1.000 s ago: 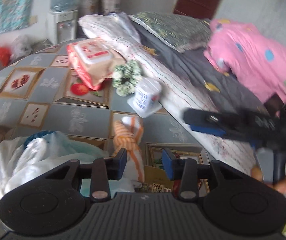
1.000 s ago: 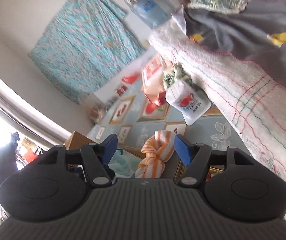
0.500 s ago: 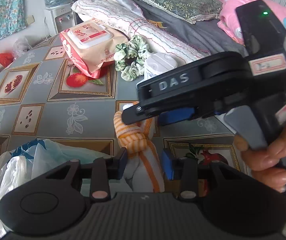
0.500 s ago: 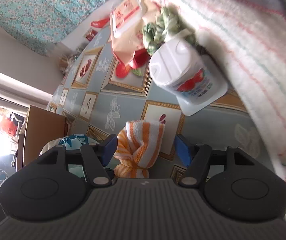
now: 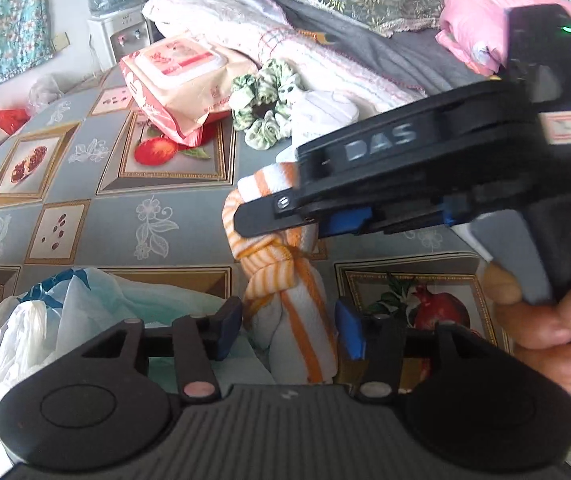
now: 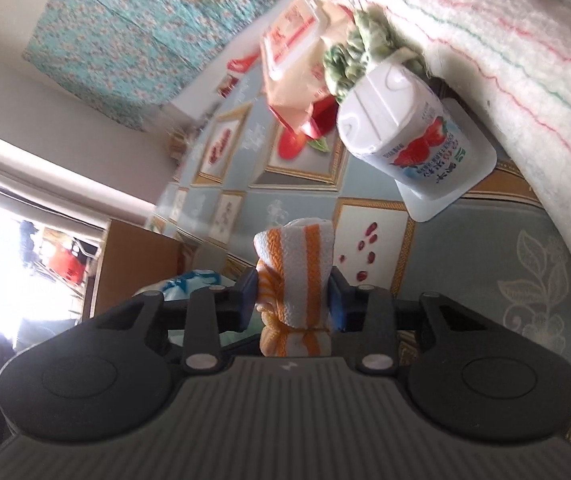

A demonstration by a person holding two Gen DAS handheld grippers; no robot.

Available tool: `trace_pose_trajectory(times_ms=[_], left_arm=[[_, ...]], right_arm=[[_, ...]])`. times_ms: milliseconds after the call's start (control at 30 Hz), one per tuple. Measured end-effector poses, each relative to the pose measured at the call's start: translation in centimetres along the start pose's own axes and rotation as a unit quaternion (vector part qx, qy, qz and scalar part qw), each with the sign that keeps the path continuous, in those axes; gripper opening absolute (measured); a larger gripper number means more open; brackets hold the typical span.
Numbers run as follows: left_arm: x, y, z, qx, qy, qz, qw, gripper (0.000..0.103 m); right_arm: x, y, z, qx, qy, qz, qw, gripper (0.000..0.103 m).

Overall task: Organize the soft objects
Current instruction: 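Lift the striped towel with the right gripper and carry it over the box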

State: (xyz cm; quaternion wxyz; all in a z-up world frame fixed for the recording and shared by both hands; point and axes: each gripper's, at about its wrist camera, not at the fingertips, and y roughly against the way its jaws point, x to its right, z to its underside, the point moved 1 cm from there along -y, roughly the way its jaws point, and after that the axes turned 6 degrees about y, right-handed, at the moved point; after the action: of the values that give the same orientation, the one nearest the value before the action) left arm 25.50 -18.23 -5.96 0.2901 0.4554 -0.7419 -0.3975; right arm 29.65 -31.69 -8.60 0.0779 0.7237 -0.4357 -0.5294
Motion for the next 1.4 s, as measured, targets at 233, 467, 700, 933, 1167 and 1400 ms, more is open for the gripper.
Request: trace_pose_trajectory(times_ms=[233, 467, 700, 933, 1167, 1400], left_arm=[[1.5, 4.1, 0.6, 0.072, -0.02, -0.001, 0.9972, 0.046], [3.7, 11.8, 3.1, 0.178, -0.046, -0.003, 0.983, 0.045], [2.3, 18.7, 7.2, 0.261, -0.017, -0.012, 0.9652, 0.045], [-2.9, 24.7, 11.9, 0.303, 0.061, -0.079, 0.9477, 0.044], [-11.8, 29.5, 17.9, 0.285, 0.194, -0.15, 0.9265, 0.044], [-20.9, 29.6, 22.4, 0.238, 0.305, -0.186, 0.9034, 0.047]], right_arm=[[-3.4, 6.9, 1.8, 0.102, 0.05, -0.043, 0.993, 0.033], [-8.1, 13.7, 4.4, 0.182, 0.114, -0.094, 0.972, 0.032], [-14.6, 15.8, 6.8, 0.182, 0.178, -0.16, 0.954, 0.031], [-23.5, 11.5, 8.0, 0.09, 0.212, -0.248, 0.941, 0.03], [-33.8, 0.1, 10.0, -0.081, 0.208, -0.294, 0.929, 0.029], [-39.8, -12.5, 14.3, -0.226, 0.158, -0.259, 0.926, 0.028]])
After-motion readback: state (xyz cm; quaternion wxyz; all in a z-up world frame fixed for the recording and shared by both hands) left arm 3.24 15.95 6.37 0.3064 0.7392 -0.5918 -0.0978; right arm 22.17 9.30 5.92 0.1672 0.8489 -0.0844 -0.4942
